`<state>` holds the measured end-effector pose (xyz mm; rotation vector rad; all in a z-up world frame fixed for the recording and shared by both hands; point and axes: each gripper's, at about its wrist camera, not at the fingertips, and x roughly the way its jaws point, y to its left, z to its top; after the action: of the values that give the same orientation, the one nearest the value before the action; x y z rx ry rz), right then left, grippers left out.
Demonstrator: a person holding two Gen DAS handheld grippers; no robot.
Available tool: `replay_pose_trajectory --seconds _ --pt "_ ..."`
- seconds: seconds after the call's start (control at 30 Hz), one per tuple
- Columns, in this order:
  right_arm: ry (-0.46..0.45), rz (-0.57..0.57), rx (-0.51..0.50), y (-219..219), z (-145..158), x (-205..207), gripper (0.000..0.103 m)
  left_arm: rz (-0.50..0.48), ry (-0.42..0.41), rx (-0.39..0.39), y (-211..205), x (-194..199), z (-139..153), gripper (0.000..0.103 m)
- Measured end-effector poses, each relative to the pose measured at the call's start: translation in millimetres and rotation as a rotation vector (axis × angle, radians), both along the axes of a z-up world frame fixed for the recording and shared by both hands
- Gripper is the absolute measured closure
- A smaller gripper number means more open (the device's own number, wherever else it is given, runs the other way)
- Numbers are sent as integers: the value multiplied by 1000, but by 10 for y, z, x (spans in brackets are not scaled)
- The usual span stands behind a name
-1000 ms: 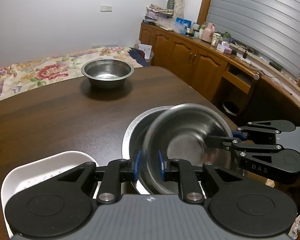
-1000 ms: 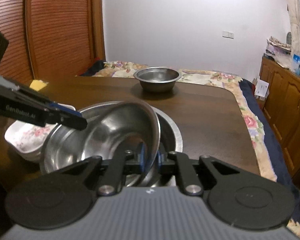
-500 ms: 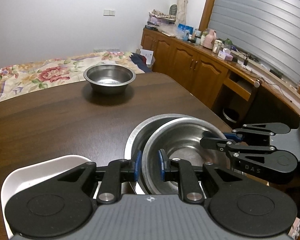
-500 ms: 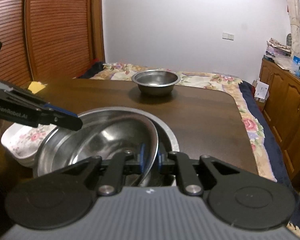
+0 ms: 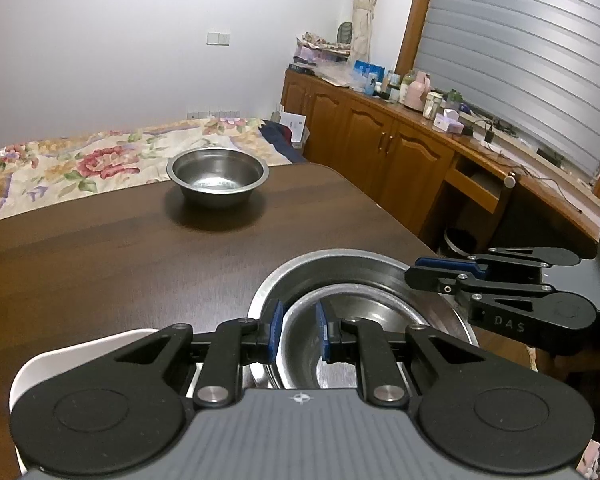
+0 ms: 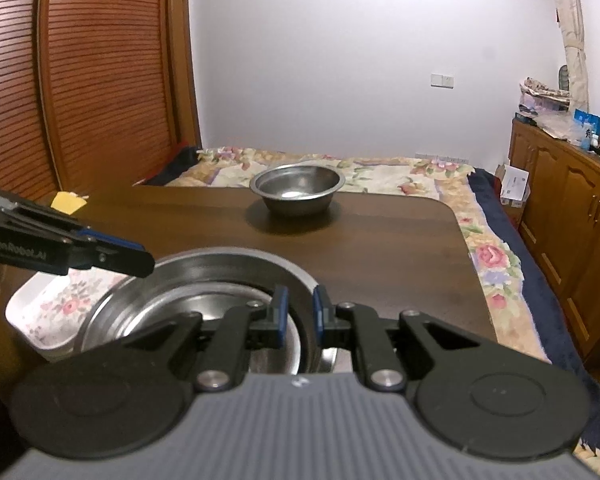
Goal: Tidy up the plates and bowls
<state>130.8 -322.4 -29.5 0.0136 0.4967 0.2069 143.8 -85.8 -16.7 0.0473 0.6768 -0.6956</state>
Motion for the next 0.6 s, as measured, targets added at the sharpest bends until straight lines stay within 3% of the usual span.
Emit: replay_pose_trajectory --seconds 0.6 --pt "-76 11 -12 -137 324 238 89 37 -69 23 11 207 181 81"
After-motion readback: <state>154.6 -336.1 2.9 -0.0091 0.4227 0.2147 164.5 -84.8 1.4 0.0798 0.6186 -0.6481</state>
